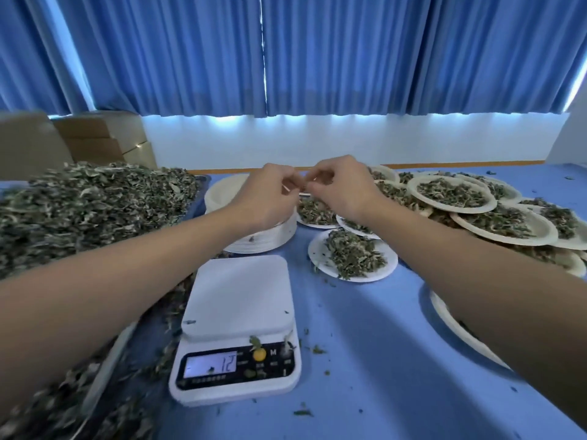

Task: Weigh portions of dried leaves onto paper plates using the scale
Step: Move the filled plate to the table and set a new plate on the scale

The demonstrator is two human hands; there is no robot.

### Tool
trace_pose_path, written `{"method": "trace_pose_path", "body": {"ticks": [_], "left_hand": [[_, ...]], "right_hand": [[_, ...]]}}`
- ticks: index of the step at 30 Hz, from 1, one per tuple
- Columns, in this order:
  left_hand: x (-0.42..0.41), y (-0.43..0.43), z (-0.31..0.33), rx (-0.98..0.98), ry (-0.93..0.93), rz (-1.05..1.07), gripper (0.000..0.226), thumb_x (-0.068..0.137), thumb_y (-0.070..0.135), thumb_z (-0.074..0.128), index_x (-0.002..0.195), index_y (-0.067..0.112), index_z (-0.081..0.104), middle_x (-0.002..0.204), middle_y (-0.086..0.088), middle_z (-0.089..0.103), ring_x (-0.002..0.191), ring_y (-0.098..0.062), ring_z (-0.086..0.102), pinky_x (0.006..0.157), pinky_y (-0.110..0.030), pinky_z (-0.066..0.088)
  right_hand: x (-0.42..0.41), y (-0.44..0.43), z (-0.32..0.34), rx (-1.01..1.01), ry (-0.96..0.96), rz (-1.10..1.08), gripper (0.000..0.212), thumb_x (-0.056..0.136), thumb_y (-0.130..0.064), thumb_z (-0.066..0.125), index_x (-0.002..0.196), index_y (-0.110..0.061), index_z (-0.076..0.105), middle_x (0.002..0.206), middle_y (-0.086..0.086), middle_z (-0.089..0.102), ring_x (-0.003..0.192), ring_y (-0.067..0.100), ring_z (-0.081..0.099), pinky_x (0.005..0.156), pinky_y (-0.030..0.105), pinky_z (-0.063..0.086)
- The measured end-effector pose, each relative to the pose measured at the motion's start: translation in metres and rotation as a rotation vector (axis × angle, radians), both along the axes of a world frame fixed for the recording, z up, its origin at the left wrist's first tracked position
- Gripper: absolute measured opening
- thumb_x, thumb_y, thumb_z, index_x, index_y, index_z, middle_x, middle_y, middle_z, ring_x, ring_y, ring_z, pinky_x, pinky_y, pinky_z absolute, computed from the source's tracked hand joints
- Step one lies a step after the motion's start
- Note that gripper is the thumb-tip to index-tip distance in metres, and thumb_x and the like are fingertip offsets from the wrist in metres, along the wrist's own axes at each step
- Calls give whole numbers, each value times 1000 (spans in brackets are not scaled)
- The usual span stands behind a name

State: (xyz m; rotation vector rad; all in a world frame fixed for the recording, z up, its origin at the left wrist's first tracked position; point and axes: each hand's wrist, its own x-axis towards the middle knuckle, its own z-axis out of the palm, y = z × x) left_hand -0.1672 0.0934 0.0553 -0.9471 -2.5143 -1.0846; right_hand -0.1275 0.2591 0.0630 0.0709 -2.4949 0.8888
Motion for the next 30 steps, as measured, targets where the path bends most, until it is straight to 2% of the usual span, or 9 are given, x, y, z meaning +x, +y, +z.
{"method": "trace_pose_path", "body": {"ticks": [3, 7, 9, 11, 14, 16, 19, 27, 30], "left_hand": [[-12, -48, -10, -145, 86, 127, 16, 94, 19, 62, 106, 18, 72, 100, 6, 72, 91, -13, 65, 84, -29, 50], [-17, -93, -16, -221, 141, 62, 17, 97, 21, 63, 107, 18, 77, 101, 6, 75, 88, -8, 63, 81, -29, 51], [-16, -106, -15, -262, 182, 7, 17, 97, 25, 64, 106, 23, 79, 99, 8, 77, 80, -3, 60, 76, -27, 50], [-14, -113, -15, -310, 212, 2, 19, 99, 30, 63, 110, 27, 78, 102, 8, 77, 83, -9, 64, 80, -34, 53], [-12, -115, -15, -392, 287, 23, 23, 101, 36, 55, 105, 28, 77, 104, 5, 75, 89, -23, 68, 80, -43, 55], [-11, -115, -14, -441, 308, 38, 25, 102, 35, 53, 101, 24, 75, 101, 3, 74, 87, -25, 67, 78, -44, 54], [-11, -115, -13, -453, 295, 54, 24, 102, 32, 53, 101, 22, 74, 100, 2, 74, 88, -26, 66, 79, -43, 53], [-11, -116, -13, -445, 265, 51, 23, 102, 30, 53, 101, 20, 74, 99, -1, 74, 91, -28, 66, 81, -45, 54], [-9, -116, -12, -423, 248, 38, 22, 102, 30, 54, 103, 23, 75, 100, -1, 74, 92, -28, 66, 81, -45, 54]], "right_hand": [[-13, -23, 2, 208, 28, 115, 21, 92, -23, 72, 112, -20, 77, 96, -5, 71, 86, 13, 63, 82, 24, 47], [-20, -50, 4, 543, -77, 285, 21, 97, -34, 66, 115, -29, 75, 120, -8, 64, 94, 12, 54, 92, 36, 47], [-20, -58, 4, 671, -112, 319, 23, 100, -37, 61, 119, -31, 74, 126, -10, 62, 104, 14, 55, 87, 40, 47], [-20, -62, 6, 749, -102, 331, 24, 102, -35, 58, 120, -32, 75, 126, -12, 64, 105, 15, 56, 76, 36, 43], [-18, -66, 12, 890, -115, 323, 26, 104, -32, 53, 116, -29, 76, 118, -7, 67, 105, 22, 60, 81, 42, 52], [-16, -69, 14, 981, -105, 293, 28, 104, -29, 49, 110, -23, 76, 110, -1, 68, 100, 27, 62, 80, 45, 54], [-14, -73, 16, 1070, -75, 258, 29, 103, -25, 46, 105, -20, 74, 103, 2, 68, 93, 27, 62, 72, 41, 53], [-9, -78, 22, 1101, -59, 285, 30, 105, -27, 45, 97, -25, 73, 98, -1, 66, 91, 27, 60, 71, 40, 51], [-10, -78, 20, 1104, -37, 279, 32, 106, -28, 43, 101, -26, 75, 100, -2, 67, 91, 26, 60, 71, 38, 51]]}}
